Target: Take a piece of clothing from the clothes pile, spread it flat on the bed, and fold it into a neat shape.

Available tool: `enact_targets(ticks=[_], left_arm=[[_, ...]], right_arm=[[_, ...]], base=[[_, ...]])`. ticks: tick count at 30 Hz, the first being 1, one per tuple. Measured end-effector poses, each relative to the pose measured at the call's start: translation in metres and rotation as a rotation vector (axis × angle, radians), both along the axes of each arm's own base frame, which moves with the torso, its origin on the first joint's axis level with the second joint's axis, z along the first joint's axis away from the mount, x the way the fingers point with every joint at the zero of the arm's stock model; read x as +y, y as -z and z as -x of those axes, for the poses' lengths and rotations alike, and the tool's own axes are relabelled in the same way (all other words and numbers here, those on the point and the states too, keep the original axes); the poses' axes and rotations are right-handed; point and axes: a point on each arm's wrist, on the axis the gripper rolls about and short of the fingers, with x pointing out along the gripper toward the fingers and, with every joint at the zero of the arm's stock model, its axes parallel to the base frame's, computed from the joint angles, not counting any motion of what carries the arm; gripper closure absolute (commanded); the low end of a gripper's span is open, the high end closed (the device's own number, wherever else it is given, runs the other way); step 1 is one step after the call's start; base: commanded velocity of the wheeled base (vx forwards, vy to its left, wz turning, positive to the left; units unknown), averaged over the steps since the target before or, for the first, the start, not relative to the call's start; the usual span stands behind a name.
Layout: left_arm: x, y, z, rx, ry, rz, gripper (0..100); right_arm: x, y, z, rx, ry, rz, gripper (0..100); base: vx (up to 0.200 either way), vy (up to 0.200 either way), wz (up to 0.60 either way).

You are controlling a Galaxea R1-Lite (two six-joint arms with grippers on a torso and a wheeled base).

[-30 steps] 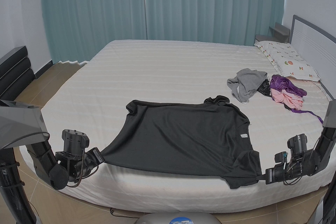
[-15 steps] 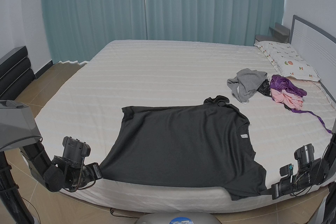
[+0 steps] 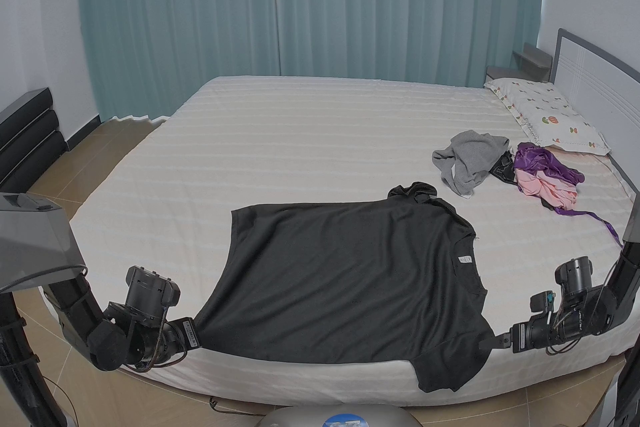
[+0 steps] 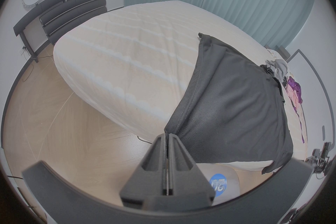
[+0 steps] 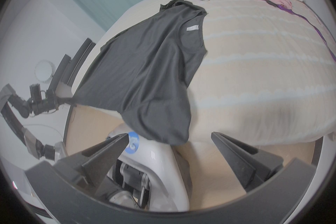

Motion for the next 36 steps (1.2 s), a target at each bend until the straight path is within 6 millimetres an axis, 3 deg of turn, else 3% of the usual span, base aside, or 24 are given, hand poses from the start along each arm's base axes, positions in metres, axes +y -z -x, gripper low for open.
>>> enact_targets(ticks=[12,13,21,31,36], left_arm=[[0.001,0.006,0.003,0.051,0.003,-0.017,100],[0.001,0.006,0.003,0.053,0.002,-0.018,100],[0.001,0.007,0.003,0.059,0.002,-0.019,100],[-0.001,0.012,0.01,0.127,0.041,-0.033,100],[-0.007,0.016,0.013,0.151,0.07,-0.031,100]], right_arm=[[0.014,0.014,-0.051,-0.022,0.077,0.016,0],[0.016,0.016,-0.053,-0.019,0.074,0.022,100],[0.02,0.025,-0.057,0.0,0.086,0.081,100],[-0.009,0.019,-0.034,0.03,0.161,0.088,100],[-0.015,0.015,-0.027,0.03,0.164,0.074,100]], base=[[0.0,0.0,0.0],[0.0,0.0,0.0],[0.0,0.0,0.0],[0.0,0.0,0.0],[0.0,0.0,0.0]])
